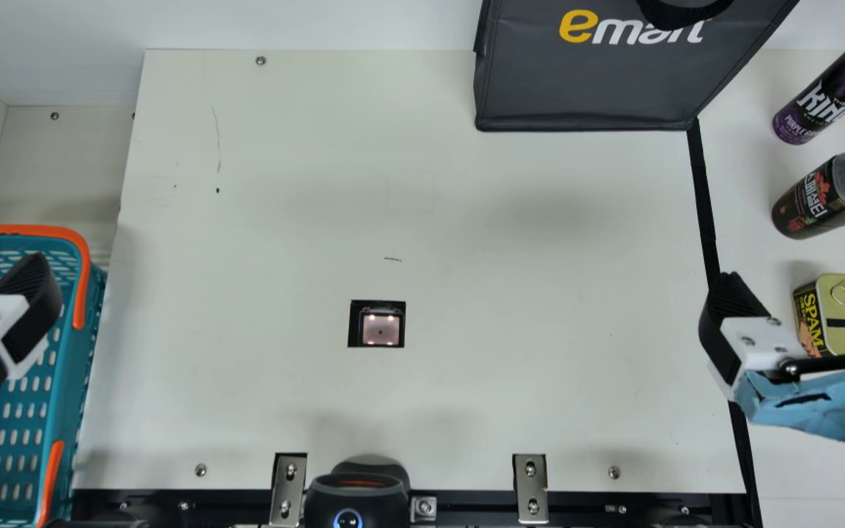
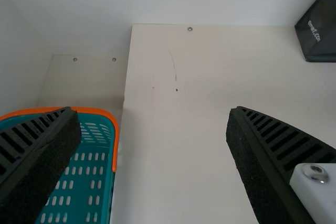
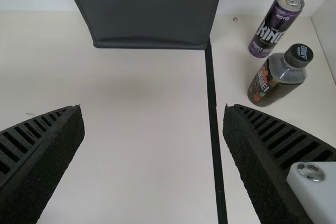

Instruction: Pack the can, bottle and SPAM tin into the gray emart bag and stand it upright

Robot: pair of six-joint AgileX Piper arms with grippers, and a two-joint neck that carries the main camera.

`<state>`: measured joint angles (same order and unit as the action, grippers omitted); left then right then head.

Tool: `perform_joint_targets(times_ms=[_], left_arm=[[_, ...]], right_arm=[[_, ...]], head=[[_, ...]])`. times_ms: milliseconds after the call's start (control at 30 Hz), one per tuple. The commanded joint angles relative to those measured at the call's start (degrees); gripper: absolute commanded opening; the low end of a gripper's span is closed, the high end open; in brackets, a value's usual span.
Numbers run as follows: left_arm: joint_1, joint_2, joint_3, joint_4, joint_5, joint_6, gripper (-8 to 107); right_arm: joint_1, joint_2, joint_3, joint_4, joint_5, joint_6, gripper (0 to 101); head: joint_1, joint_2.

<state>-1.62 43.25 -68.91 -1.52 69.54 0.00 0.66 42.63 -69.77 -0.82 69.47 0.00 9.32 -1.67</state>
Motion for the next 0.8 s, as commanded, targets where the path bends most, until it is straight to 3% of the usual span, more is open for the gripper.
perform_joint_targets(times_ms=[0,33,333,767], left_arm=[[0.0,0.0,0.0,0.0,0.0,0.0,90],[0.0,0.0,0.0,0.0,0.0,0.0,90],[0.0,0.0,0.0,0.0,0.0,0.0,90],[0.0,0.0,0.0,0.0,0.0,0.0,90]], right_arm=[[0.0,0.0,0.0,0.0,0.0,0.0,95],[0.0,0.0,0.0,0.0,0.0,0.0,95],[0.0,0.0,0.0,0.0,0.0,0.0,95],[0.0,0.0,0.0,0.0,0.0,0.0,95]], head=[[-2.7,-1.3],[-6.7,-5.3],[-18.7,-17.3],[-19.3,-18.3]])
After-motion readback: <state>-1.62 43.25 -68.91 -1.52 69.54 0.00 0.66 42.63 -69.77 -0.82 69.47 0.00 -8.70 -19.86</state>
